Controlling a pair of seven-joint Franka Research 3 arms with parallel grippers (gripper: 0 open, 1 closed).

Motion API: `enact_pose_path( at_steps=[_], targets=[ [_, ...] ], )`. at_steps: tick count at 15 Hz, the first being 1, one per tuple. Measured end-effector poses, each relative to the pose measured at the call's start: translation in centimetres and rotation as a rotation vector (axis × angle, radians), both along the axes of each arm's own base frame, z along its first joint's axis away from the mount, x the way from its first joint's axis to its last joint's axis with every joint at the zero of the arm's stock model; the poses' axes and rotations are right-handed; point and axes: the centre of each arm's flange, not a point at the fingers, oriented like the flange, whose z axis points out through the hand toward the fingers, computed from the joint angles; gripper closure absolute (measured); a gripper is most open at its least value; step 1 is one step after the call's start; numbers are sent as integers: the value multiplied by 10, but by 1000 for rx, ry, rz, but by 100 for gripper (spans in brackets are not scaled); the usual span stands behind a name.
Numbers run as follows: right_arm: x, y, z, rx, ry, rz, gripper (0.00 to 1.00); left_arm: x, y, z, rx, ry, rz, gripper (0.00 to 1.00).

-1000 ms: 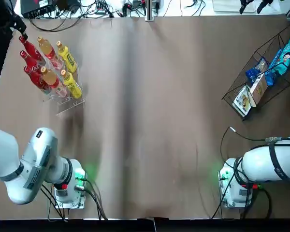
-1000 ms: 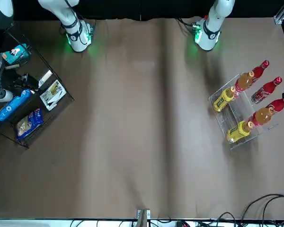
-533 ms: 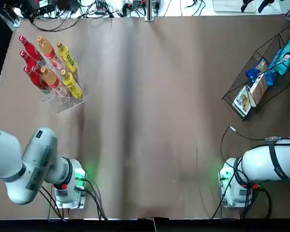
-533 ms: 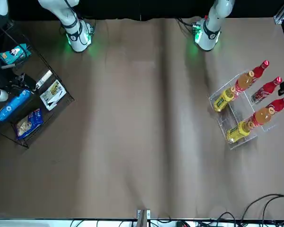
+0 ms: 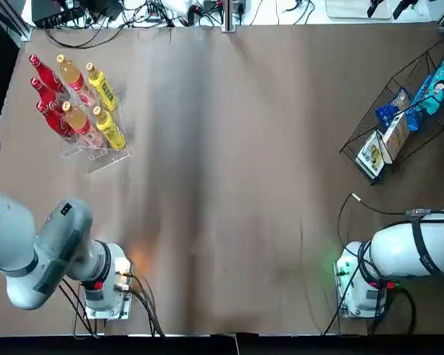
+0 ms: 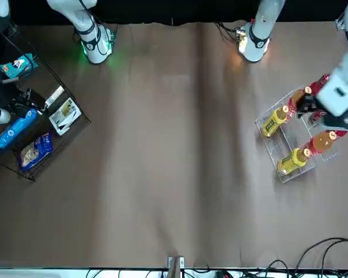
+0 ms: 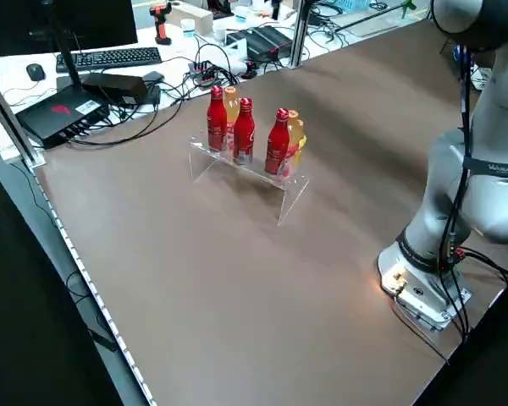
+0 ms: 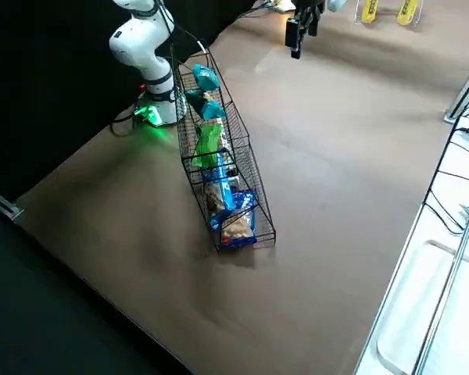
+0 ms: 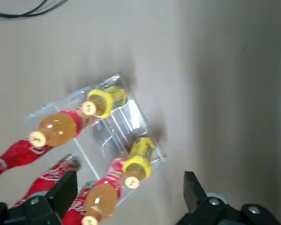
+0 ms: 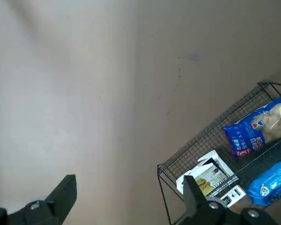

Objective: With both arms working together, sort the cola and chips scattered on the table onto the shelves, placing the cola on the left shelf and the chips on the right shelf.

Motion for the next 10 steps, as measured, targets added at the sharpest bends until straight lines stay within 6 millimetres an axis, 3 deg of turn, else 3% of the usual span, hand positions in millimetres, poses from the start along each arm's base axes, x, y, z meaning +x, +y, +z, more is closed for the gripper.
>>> enact_pose_path(
  at_steps=[3, 4, 5, 7, 10],
  targets=[
    [-2, 0, 0, 1, 15, 1, 0, 3, -40, -19, 33, 17, -6, 0],
    [-2, 0, 0, 1, 15, 1, 0, 3, -40, -19, 33, 17, -6, 0],
    [-4, 1, -1, 7, 34, 3, 0, 6, -58, -19, 51, 6, -14, 0],
    [-9, 2, -2, 14, 72, 9, 0, 10, -61, -13, 48, -8, -2, 0],
    [-16, 5, 1, 19, 125, 19, 0, 18, -42, -11, -7, 7, 58, 0]
  ],
)
